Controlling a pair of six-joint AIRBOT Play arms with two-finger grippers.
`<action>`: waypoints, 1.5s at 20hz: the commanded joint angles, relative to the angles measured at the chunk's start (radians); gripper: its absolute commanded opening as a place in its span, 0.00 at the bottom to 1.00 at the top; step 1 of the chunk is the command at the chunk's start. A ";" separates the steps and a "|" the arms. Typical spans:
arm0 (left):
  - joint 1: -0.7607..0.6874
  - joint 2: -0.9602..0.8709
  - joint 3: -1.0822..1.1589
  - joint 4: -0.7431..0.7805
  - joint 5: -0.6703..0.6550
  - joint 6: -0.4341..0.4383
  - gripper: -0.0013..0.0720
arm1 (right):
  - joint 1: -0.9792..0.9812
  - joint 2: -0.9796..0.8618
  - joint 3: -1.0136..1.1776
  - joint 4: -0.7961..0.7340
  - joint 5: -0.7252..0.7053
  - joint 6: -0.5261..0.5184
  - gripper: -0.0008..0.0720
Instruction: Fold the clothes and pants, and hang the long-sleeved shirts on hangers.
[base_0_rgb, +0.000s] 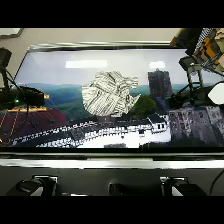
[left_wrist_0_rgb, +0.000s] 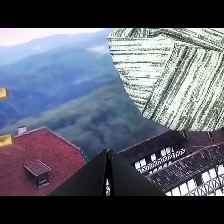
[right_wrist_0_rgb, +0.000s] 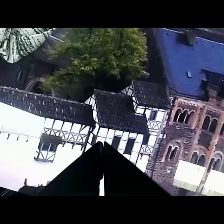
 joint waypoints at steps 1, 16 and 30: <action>0.001 0.001 0.000 0.000 0.000 0.000 0.06 | 0.001 0.001 0.000 0.000 0.000 -0.002 0.06; 0.075 -0.149 -0.085 -0.087 0.018 -0.255 0.96 | 0.001 0.001 0.000 0.000 0.000 -0.002 0.06; 0.102 -0.843 -0.082 -1.146 0.310 0.202 0.93 | 0.001 0.001 0.000 0.004 -0.004 -0.001 0.06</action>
